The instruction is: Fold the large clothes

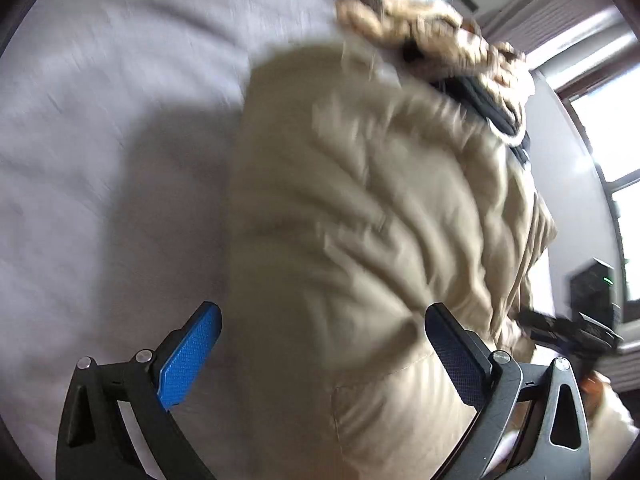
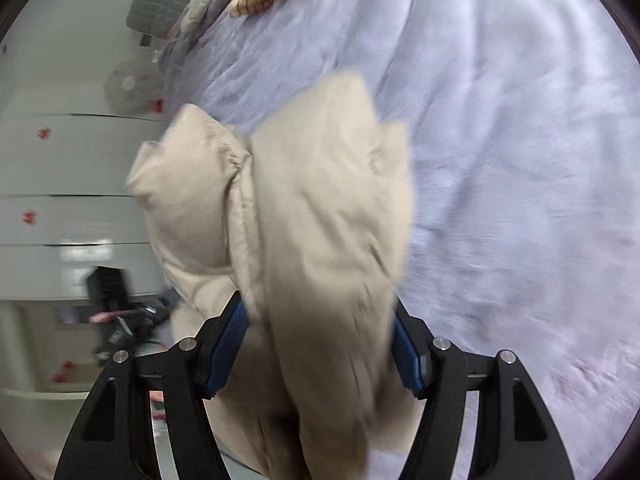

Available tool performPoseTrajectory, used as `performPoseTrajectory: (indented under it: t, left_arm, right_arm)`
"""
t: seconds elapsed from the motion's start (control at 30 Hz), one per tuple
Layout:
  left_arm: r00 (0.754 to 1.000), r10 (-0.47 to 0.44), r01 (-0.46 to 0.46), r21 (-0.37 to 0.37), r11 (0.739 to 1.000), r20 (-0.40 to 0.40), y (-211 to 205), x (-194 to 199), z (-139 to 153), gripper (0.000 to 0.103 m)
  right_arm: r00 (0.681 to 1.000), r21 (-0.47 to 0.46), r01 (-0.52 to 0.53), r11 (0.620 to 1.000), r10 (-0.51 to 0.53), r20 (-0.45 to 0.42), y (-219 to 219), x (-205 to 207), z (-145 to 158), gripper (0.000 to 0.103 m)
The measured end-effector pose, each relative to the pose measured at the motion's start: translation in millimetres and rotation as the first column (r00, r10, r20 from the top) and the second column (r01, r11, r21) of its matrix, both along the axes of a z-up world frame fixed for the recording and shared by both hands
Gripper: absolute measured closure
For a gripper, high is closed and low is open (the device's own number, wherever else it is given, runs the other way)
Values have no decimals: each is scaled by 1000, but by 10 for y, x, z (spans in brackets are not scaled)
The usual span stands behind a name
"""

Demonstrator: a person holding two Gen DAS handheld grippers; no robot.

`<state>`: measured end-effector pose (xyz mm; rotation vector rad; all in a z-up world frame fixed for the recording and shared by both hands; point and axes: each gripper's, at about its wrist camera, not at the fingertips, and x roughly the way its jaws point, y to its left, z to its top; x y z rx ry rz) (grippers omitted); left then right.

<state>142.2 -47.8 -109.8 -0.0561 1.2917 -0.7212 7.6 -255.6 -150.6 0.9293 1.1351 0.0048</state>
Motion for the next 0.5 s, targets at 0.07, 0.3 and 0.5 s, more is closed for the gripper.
performPoseTrajectory:
  t: [0.07,0.3,0.5]
  left_arm:
    - [998,7,-4,-34,999,61,43,102,251,24]
    - [983,-123,130,-40,991,138,-486,502,497,40]
    - [982,-137,121,120,985,131,-1096,502,57,40]
  right_arm:
    - [1000,-99,19,995,-18,16,44,-160,261,64]
    - [986,-184,-77,980,103,132,382,-412,783,84]
    - [991,-268,-132,954,121,-57,826,-190,240,89]
